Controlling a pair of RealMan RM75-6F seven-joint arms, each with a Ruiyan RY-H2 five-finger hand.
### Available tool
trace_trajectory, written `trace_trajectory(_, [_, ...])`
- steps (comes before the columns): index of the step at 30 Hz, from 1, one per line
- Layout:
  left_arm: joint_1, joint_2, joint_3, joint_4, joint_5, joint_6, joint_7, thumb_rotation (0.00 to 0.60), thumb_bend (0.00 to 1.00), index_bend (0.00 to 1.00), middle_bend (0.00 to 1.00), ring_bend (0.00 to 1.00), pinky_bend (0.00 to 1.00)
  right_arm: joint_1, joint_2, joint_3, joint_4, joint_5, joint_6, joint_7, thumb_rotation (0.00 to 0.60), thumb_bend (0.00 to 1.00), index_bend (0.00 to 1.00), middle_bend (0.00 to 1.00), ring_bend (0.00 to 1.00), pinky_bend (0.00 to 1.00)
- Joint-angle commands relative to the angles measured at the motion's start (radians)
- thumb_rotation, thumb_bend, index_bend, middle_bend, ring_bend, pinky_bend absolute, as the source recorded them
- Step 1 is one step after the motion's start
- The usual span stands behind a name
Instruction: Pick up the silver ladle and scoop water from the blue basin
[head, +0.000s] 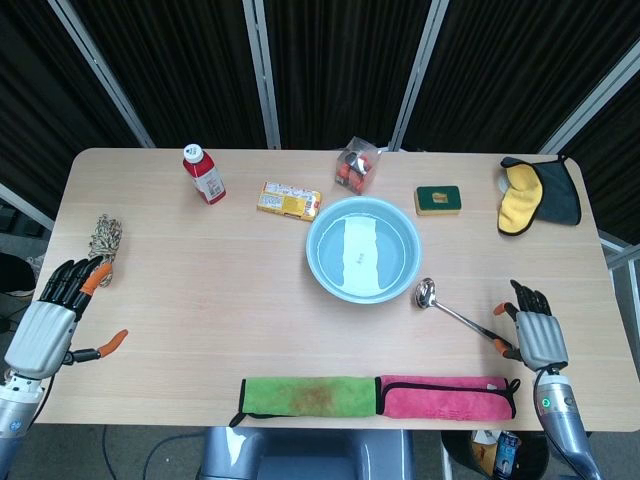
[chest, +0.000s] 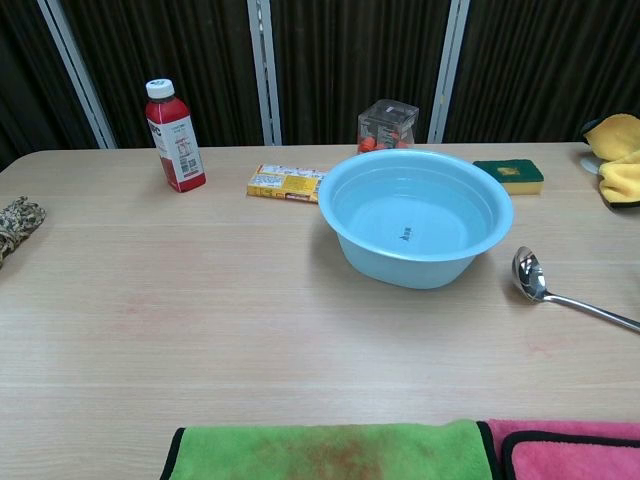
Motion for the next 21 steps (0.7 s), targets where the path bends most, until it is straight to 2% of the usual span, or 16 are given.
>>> trace_trajectory(1, [-0.001,-0.002,-0.005,0.003,-0.009,-0.003,0.0,0.29,0.25,0.0,0.0,0.0,0.0,0.027,-0.045,0.002,0.064,0.015,-0.044,0.033,0.6,0.21,0.37,0.0,0.0,0.0])
trace_trajectory(11, [-0.017,0.001,-0.007,0.014,-0.033,-0.042,-0.034,0.292,0.26,0.0,0.0,0.0,0.0,0.043,-0.115,0.006,0.174,0.019,-0.075,0.141,0.6,0.22,0.39,0.0,0.0,0.0])
trace_trajectory(21, [-0.02,0.01,-0.008,0.019,-0.044,-0.05,-0.063,0.293,0.28,0.0,0.0,0.0,0.0,0.058,-0.168,-0.004,0.238,0.011,-0.097,0.177,0.6,0.22,0.4,0.0,0.0,0.0])
